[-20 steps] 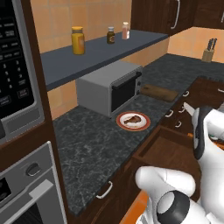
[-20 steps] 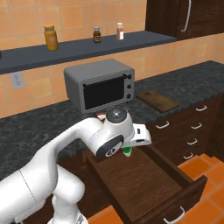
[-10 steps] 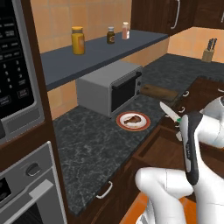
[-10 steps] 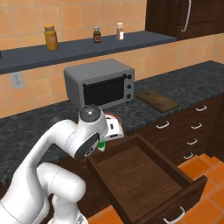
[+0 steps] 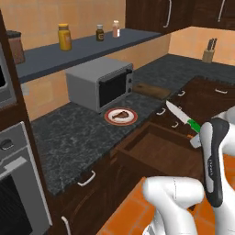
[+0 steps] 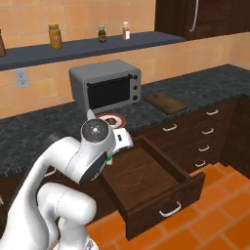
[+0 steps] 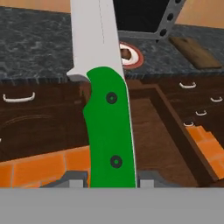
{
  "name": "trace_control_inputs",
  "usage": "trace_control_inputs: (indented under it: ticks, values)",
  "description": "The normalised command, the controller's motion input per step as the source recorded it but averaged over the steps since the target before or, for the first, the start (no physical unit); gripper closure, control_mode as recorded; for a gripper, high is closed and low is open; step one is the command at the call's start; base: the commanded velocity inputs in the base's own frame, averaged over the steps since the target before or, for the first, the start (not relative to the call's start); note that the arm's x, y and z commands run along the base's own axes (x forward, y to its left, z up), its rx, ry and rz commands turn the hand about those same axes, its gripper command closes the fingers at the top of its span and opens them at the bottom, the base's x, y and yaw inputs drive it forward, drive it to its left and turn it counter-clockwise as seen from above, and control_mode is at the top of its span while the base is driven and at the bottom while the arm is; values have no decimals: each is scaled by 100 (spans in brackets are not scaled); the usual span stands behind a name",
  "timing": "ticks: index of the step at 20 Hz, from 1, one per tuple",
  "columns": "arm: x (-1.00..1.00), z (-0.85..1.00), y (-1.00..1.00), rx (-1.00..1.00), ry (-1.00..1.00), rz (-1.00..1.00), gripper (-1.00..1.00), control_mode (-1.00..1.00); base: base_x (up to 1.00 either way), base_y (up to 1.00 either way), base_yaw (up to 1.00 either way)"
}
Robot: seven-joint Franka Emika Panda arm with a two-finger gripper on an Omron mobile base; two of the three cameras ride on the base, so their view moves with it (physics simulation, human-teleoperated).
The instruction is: Pick up the knife from the drawer and place it on the cutting board. Then place the meat from the plate to the cutting board.
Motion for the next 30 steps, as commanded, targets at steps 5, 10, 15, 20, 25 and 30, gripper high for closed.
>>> trace_control_inputs:
  ticks: [5, 10, 15, 20, 25, 30]
  values:
    - [0, 0, 0, 0, 0, 0, 100, 100, -83, -94, 6]
    - [0, 0, 0, 0, 0, 0, 100, 100, -16, -100, 27]
    - [0, 0, 0, 0, 0, 0, 100, 100, 0, -100, 35]
    - [0, 0, 0, 0, 0, 0, 100, 100, 97, -32, 0]
    - [0, 0, 0, 0, 0, 0, 100, 100, 22, -82, 2]
    - [0, 0, 0, 0, 0, 0, 100, 100, -1, -100, 14]
